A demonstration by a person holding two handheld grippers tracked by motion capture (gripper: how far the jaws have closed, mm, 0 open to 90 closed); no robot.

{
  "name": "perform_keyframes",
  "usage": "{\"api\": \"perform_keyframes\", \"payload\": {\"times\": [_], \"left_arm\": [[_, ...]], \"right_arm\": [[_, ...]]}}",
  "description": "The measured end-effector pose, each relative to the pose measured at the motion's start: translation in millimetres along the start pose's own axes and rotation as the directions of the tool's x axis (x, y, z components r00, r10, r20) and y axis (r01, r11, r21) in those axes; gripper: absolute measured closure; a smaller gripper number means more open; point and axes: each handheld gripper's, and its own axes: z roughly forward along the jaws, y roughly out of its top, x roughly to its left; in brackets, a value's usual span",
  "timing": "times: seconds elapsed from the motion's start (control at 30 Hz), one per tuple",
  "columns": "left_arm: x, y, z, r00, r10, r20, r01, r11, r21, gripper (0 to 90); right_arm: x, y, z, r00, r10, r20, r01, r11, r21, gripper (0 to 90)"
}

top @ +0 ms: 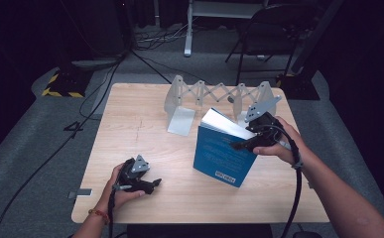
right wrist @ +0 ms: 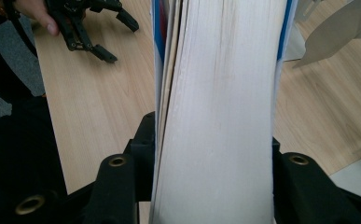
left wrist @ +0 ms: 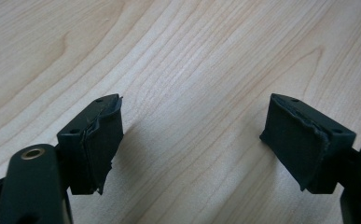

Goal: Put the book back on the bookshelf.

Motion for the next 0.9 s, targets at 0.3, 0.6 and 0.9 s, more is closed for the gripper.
{"api": "perform_keyframes", "payload": {"times": [0.3,0.6,0.9], "left_arm": [[1.5,0.6,0.7,1.0000,0.001,-0.002,-0.001,1.0000,0.006,17.2],[1.3,0.4,1.2,1.0000,-0.007,0.005,0.007,1.0000,0.003,16.8],[1.7,0.6,1.3,1.0000,-0.005,0.005,0.005,1.0000,0.005,16.5]], "right_arm": [[2.9,-3.1,-1.3,0.9998,0.013,0.016,-0.012,1.000,-0.024,60.8],[4.6,-6.6,-6.0,0.9992,0.004,0.040,-0.004,1.000,-0.012,61.2],[-2.7,-19.2,-18.0,0.9963,0.037,0.078,-0.036,0.999,-0.013,61.3]]}}
